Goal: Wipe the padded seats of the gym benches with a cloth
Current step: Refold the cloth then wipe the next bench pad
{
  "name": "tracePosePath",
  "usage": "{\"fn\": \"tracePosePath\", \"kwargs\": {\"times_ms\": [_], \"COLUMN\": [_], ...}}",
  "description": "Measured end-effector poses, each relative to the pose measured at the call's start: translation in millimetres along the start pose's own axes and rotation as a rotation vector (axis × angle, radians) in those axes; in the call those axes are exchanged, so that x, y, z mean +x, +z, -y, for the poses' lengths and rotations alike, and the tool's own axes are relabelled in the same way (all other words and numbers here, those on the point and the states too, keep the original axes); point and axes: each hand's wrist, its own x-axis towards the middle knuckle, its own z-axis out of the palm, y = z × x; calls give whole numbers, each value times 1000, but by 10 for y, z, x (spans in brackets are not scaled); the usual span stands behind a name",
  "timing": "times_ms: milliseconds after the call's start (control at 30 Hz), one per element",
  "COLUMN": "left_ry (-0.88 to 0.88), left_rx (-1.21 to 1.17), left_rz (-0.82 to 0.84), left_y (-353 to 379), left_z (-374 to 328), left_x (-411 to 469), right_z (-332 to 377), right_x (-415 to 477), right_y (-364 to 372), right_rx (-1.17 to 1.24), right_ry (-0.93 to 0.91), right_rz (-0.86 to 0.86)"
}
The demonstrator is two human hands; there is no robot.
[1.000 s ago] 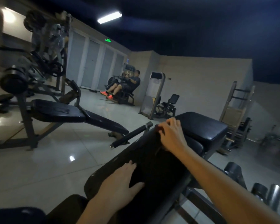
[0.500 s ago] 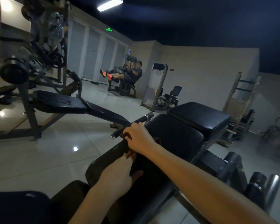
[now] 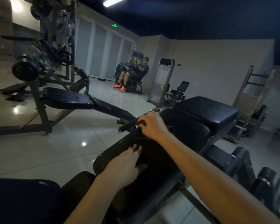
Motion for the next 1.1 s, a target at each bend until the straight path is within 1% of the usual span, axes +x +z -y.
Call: {"fn": "tracePosePath", "kwargs": {"times_ms": [100,200,267,333,367,433,500,567,700,767,867,933,1033,1100], "left_ry": [-9,13,48,64,61,61,59,47,-6,-26,-32,-16,5,14], "left_rx": [-9,-48,-67,-58,-47,-26,-4,17,56,69,77,70,54,56], "left_rz": [31,-8,-32,-26,-18,-12,-5,-2,-13,-21,-29,-54,-60,-58], "left_y": [7,26,15,6,2,-2,11,38,117,137,140,128,154,174], "left_z": [5,52,90,112,122,131,117,98,64,59,31,40,84,101], "left_x": [-21,-68,-99,-125,-130,-120,-109,-94,-81,-81,-91,-112,-144,-143], "right_z": [252,172,-78,-419,-556,-699,-665,-487,126,347,313,112,-388,-615], "right_x": [-148,-192,-95,1,39,105,151,178,135,80,45,140,302,384], "right_y": [69,39,-49,-188,-248,-291,-267,-206,95,174,106,-38,-223,-205], "right_rx": [28,-36,-155,-226,-216,-206,-214,-164,-40,-25,-43,-100,-176,-216], "right_ry": [-140,-238,-174,-8,77,193,239,178,-84,-165,-222,-171,53,182], "right_rz": [65,41,-27,-156,-211,-249,-255,-195,99,137,145,137,2,-80]}}
